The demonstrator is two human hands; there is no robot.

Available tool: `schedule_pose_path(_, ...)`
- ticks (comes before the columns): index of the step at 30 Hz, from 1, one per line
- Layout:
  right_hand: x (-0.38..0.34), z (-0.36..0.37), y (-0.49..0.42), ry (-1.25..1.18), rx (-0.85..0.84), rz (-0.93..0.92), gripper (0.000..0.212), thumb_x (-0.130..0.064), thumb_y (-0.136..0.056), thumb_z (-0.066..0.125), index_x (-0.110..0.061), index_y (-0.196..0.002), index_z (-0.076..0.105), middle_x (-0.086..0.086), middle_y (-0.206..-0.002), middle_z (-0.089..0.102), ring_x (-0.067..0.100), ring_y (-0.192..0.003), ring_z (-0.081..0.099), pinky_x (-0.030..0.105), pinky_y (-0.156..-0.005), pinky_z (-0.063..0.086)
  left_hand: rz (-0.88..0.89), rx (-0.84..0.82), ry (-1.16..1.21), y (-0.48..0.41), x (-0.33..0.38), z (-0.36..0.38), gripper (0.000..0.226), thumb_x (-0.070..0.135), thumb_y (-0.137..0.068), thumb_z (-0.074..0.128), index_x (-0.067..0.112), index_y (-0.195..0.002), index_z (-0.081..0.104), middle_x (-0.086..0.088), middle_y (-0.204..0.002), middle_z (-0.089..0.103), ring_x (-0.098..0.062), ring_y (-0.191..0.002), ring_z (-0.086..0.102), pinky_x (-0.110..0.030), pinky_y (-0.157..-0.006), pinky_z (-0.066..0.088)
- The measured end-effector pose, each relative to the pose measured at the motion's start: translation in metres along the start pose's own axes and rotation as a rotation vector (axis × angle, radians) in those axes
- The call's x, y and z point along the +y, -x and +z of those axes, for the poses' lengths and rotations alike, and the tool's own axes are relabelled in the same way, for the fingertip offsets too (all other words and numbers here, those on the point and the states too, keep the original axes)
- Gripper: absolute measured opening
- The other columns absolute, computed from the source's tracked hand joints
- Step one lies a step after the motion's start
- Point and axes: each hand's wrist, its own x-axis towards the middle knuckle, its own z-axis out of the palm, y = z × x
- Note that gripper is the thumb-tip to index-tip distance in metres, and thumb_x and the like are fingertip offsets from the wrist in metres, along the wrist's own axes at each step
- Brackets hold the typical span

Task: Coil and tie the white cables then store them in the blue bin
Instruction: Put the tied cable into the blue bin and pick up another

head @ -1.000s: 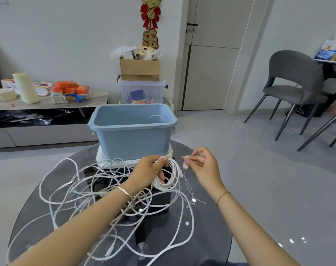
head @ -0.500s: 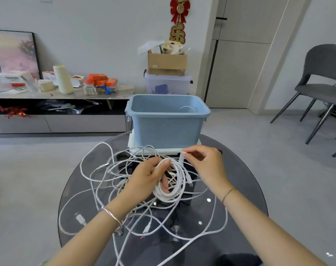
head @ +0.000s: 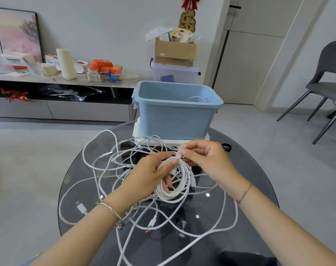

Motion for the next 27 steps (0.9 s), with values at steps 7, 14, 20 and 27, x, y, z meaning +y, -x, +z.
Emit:
schedule_pose_path(7, -0.001, 0.005, 0.007, 0.203, 0.011, -0.149, 0.013, -0.009, -0.083, 0.070, -0.007, -0.096, 0.066, 0.001, -0.090, 0.073, 0.010, -0.082, 0.069, 0.021, -0.077, 0.054, -0.070, 0.027, 0.086, 0.004, -0.001, 0.002, 0.028, 0.038, -0.097, 0.046, 0.019, -0.080, 0.059, -0.008, -0.061, 0.070, -0.016, -0.047, 0.057, -0.028, -0.050, 0.038)
schedule_pose_path(14, -0.002, 0.011, 0.019, 0.487, -0.082, -0.296, 0.017, -0.024, -0.077, 0.076, -0.021, -0.082, 0.060, -0.018, -0.111, 0.067, -0.004, -0.103, 0.060, 0.020, -0.093, 0.047, -0.125, 0.154, 0.100, 0.004, 0.004, -0.002, 0.043, 0.036, -0.098, 0.045, 0.025, -0.059, 0.060, 0.013, -0.046, 0.052, -0.021, -0.043, 0.042, -0.032, -0.050, 0.036)
schedule_pose_path(20, 0.003, 0.016, 0.021, 0.672, -0.005, -0.374, 0.013, -0.029, -0.074, 0.079, -0.024, -0.084, 0.073, -0.023, -0.106, 0.064, -0.007, -0.100, 0.057, 0.010, -0.088, 0.043, -0.117, 0.124, 0.078, 0.005, 0.004, 0.001, 0.047, 0.034, -0.098, 0.045, 0.028, -0.054, 0.057, 0.011, -0.044, 0.036, -0.005, -0.040, 0.026, -0.021, -0.045, 0.023)
schedule_pose_path(27, 0.004, 0.019, 0.019, 0.456, 0.046, -0.348, 0.004, -0.013, -0.082, 0.071, -0.016, -0.085, 0.073, -0.012, -0.097, 0.070, 0.003, -0.095, 0.064, 0.025, -0.088, 0.050, -0.098, 0.049, 0.139, 0.005, 0.006, -0.002, 0.034, 0.030, -0.101, 0.041, 0.028, -0.080, 0.068, 0.003, -0.077, 0.075, -0.008, -0.080, 0.071, -0.025, -0.083, 0.050)
